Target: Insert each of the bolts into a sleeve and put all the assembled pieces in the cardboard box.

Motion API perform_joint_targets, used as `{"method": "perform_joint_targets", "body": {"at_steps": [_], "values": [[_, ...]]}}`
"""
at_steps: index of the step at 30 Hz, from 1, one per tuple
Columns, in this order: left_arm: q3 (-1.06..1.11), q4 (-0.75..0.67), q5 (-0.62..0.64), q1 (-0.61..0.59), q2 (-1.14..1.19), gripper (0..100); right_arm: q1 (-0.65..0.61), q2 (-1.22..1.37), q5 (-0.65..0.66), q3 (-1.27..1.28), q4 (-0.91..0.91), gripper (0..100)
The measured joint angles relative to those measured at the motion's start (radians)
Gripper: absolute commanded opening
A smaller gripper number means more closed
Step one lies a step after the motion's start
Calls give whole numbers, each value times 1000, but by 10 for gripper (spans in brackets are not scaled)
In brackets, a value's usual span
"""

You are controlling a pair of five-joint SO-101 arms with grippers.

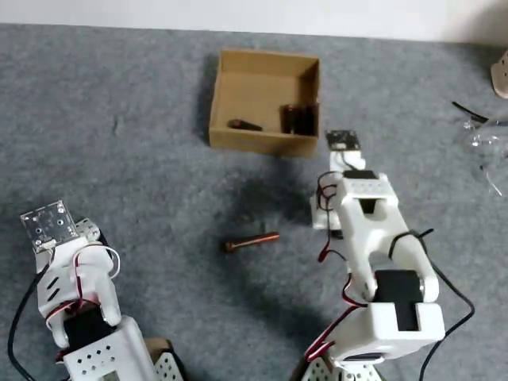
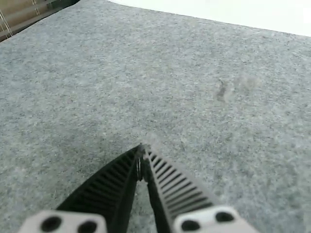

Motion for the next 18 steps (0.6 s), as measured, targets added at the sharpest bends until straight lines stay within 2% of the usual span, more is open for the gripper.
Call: {"method": "perform_joint_targets", "body": {"at_steps": [1,11,18], "values": [[0,0,0,0,0,8,8,0,0,0,0,0],[0,0,0,0,0,8,15,-17,0,8,-6,5],[0,0,0,5,0,8,9,-298,0,190,11,5]]}}
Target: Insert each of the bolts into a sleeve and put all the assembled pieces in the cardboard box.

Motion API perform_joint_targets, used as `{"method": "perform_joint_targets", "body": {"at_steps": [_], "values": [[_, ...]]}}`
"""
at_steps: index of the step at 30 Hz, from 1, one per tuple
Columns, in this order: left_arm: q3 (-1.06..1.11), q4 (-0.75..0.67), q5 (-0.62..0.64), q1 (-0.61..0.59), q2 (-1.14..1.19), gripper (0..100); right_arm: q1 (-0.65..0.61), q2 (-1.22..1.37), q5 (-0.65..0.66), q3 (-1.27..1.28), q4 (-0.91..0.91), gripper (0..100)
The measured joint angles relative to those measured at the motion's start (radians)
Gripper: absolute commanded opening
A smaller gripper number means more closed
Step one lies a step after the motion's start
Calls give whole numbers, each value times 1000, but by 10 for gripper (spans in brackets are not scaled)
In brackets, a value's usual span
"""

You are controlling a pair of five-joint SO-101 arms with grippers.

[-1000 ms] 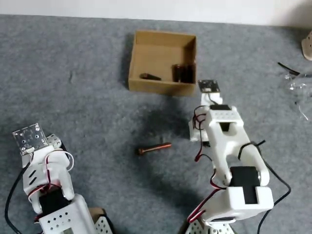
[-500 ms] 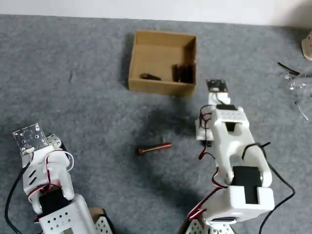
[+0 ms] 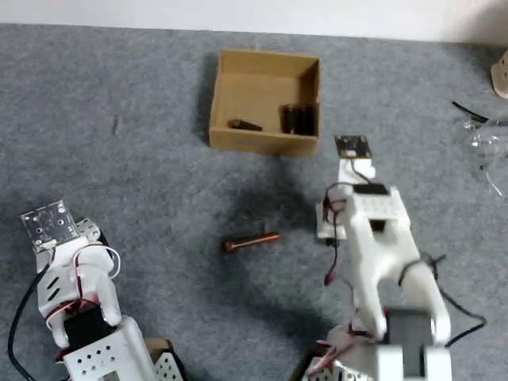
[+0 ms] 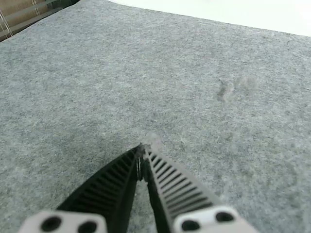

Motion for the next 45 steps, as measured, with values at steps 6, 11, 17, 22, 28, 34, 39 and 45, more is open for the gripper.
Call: {"method": "perform_joint_targets", "body": {"at_steps": [6,11,17,22,28,34,39,45], "values": [[0,0,0,0,0,8,6,-434,0,293,-84,5],[0,0,0,0,0,8,6,-812,0,512,-97,5],[0,0,0,0,0,8,6,-1244,0,710,-86,5],[5,0,0,44,0,8,6,-1542,0,798,14,5],[6,0,0,170,0,8,6,-1544,0,815,26,5],[11,-6,0,345,0,7,6,-1574,0,876,14,5],[11,-6,0,410,0,7,44,-1574,0,882,-44,5],[-43,2,157,397,0,7,55,-1574,0,882,-52,5]]}}
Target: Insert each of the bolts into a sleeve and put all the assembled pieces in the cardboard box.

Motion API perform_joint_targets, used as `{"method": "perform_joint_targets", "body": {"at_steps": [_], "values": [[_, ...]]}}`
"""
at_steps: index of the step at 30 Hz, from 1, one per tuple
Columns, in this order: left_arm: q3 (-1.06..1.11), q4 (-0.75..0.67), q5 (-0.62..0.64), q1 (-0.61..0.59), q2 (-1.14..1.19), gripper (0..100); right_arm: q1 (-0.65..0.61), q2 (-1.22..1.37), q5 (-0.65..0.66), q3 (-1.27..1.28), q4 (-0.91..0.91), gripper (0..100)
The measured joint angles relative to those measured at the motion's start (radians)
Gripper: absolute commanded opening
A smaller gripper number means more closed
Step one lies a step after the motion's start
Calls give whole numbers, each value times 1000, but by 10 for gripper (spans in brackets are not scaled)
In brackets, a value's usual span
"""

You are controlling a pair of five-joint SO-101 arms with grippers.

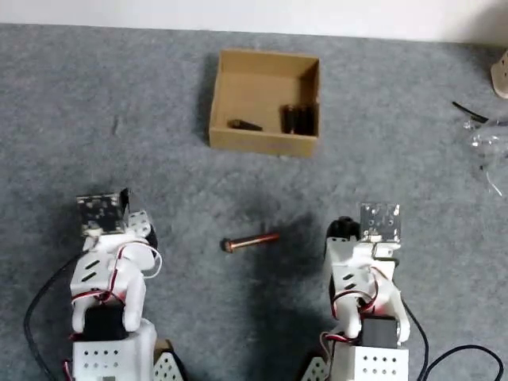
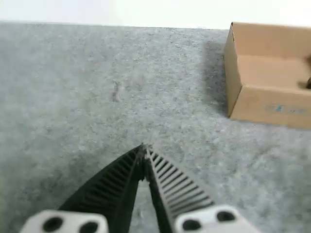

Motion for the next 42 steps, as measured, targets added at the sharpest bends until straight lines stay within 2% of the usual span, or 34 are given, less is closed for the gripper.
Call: {"method": "perform_joint_targets", "body": {"at_steps": [3,7,11,16,22,25,29,31,36,42], "values": [[-121,130,132,80,0,7,-3,0,0,0,0,5],[-229,310,279,301,37,7,-3,0,0,0,0,5],[-264,313,325,436,226,7,-3,0,0,0,0,5],[-425,313,425,586,605,7,-3,0,0,0,0,5],[-603,313,603,729,1019,8,-3,0,0,0,0,5],[-641,313,664,776,1122,40,-3,0,0,0,0,5],[-649,313,697,779,1192,184,-3,0,0,0,0,5],[-651,313,701,779,1203,214,-3,0,0,0,0,5],[-667,281,709,781,1212,168,-3,0,0,0,-28,5],[-671,170,730,779,1212,154,-3,0,0,0,-29,5]]}}
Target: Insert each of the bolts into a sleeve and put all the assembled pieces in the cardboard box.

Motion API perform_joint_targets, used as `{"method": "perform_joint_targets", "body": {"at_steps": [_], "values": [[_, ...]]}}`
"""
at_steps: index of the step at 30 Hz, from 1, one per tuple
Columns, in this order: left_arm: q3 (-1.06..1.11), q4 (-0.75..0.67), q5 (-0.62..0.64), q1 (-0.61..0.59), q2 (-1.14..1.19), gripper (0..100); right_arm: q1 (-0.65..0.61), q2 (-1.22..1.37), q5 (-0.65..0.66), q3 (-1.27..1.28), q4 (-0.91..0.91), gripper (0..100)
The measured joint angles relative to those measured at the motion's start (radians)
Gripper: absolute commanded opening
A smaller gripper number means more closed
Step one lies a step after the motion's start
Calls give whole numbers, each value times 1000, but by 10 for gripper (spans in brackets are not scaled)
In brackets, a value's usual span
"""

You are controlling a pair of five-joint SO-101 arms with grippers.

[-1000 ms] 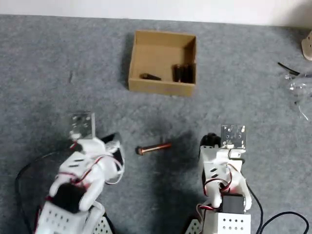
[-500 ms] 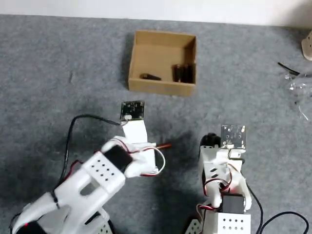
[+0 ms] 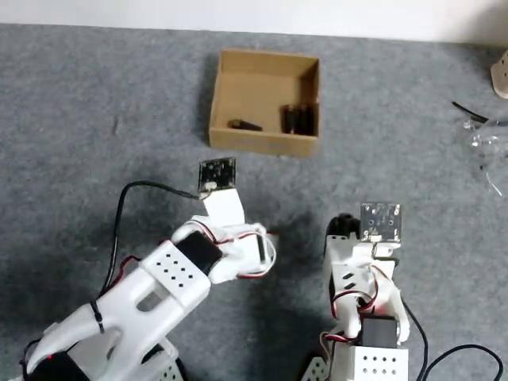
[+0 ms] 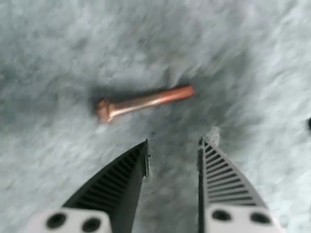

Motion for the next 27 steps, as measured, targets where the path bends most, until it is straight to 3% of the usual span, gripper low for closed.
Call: {"method": "perform_joint_targets", "body": {"at_steps": [4,12,20,27], "values": [[-2,-121,60,0,6,158,0,0,0,0,-8,5],[-64,-146,140,-80,195,158,0,0,0,0,-8,5],[-241,-14,219,-132,453,158,0,0,0,0,-35,5],[-333,94,232,-133,499,158,0,0,0,0,-41,5]]}}
